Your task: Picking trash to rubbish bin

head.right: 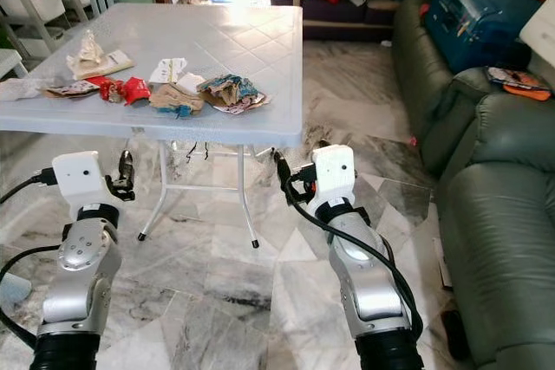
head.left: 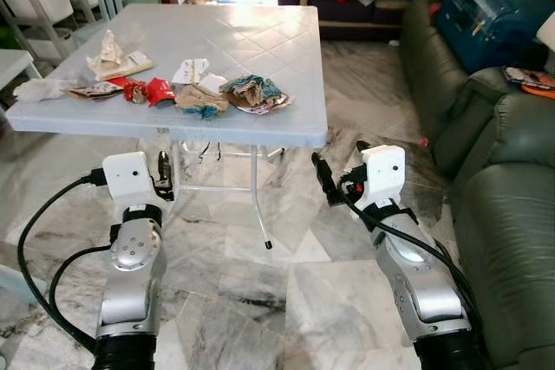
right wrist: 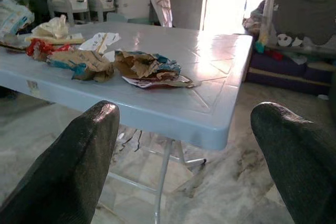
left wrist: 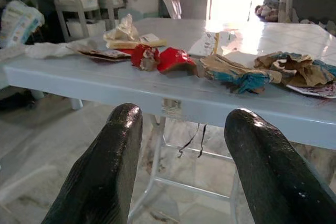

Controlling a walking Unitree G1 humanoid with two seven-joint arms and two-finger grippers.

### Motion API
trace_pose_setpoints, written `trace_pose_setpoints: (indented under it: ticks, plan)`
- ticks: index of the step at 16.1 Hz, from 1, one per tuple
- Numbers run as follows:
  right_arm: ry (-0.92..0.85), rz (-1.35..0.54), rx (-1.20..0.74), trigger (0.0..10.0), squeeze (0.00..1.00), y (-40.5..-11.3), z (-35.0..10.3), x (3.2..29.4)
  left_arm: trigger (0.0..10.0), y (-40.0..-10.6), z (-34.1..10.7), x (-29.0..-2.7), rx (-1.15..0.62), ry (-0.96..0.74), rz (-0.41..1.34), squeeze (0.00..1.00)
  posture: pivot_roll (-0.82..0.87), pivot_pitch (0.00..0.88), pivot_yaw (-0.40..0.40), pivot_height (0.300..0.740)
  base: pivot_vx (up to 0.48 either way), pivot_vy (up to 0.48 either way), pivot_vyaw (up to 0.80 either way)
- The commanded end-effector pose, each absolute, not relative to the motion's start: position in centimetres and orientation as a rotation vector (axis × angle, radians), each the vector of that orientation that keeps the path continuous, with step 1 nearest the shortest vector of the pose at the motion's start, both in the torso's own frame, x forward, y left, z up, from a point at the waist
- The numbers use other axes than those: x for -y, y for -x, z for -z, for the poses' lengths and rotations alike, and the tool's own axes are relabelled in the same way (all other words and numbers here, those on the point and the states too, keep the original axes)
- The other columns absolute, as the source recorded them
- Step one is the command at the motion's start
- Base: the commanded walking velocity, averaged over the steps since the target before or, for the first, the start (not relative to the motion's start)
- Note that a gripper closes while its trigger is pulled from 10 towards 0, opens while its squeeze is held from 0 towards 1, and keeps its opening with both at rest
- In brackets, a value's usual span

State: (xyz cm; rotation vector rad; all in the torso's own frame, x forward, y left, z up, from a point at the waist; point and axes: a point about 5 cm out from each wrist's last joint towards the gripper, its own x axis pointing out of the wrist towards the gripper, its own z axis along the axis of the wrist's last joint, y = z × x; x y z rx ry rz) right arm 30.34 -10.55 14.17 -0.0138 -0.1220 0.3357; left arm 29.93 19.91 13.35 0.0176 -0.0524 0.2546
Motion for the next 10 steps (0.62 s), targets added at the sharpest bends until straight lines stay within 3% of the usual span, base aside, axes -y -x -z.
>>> trace_pose_setpoints:
  ticks: [1,7,10]
  plan:
    - [0.035,-0.358,0.154,10.0,0.0,-30.23,-14.84,10.3,10.0,-30.05,-13.08,-19.92,0.031,-0.01,-0.257,0.0,0.0,0.0,-0.019,0.74,0.398,0.0,0.0]
    - [0.034,-0.372,0.152,10.0,0.0,-30.19,-14.8,10.07,10.0,-30.08,-12.93,-19.73,0.023,0.004,-0.249,0.0,0.0,0.0,-0.026,0.74,0.401,0.0,0.0]
    - [0.04,-0.379,0.149,10.0,0.0,-30.06,-14.71,10.1,10.0,-30.0,-12.77,-19.87,0.018,0.004,-0.252,0.0,0.0,0.0,-0.027,0.74,0.407,0.0,0.8]
